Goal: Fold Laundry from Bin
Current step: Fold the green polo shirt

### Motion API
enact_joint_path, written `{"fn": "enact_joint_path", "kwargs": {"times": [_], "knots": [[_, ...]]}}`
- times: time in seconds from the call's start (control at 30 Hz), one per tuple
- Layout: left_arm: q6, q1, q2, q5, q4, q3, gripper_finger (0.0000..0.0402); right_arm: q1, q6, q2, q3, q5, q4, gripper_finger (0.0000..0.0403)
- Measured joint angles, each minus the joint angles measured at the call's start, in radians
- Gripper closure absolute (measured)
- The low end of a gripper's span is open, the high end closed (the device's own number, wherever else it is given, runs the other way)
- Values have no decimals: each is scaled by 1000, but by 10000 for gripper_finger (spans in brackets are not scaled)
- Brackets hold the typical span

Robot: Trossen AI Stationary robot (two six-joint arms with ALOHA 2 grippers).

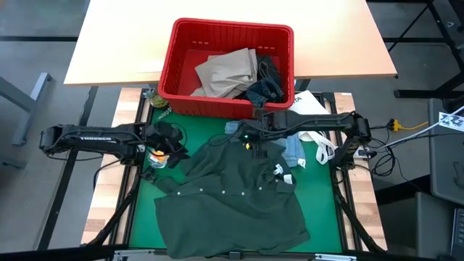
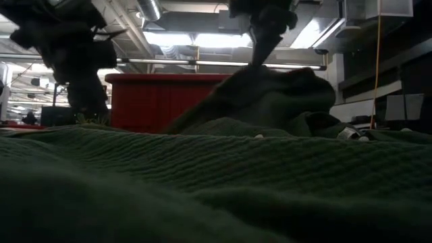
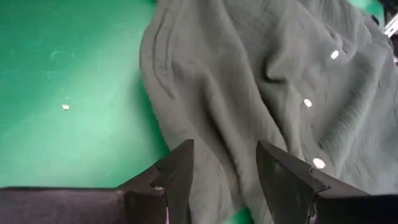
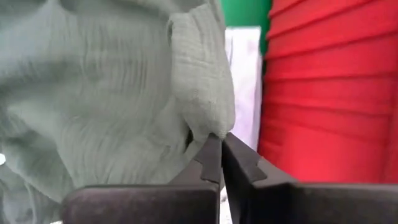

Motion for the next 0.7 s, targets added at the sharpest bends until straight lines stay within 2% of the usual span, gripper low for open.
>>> {"fn": "enact_joint_path", "kwargs": {"times": [0.13, 0.37, 0.57, 0.7], "knots": [[-21, 0, 34, -3, 73, -62, 234, 0, -19, 0, 59, 0, -11, 397], [12, -1, 115, 4, 93, -72, 234, 0, -33, 0, 142, 2, -37, 399], [37, -45, 185, 30, 131, -72, 235, 0, -32, 0, 172, 37, -102, 398], [36, -73, 225, 12, 143, -69, 261, 0, -20, 0, 182, 85, -170, 398]]}}
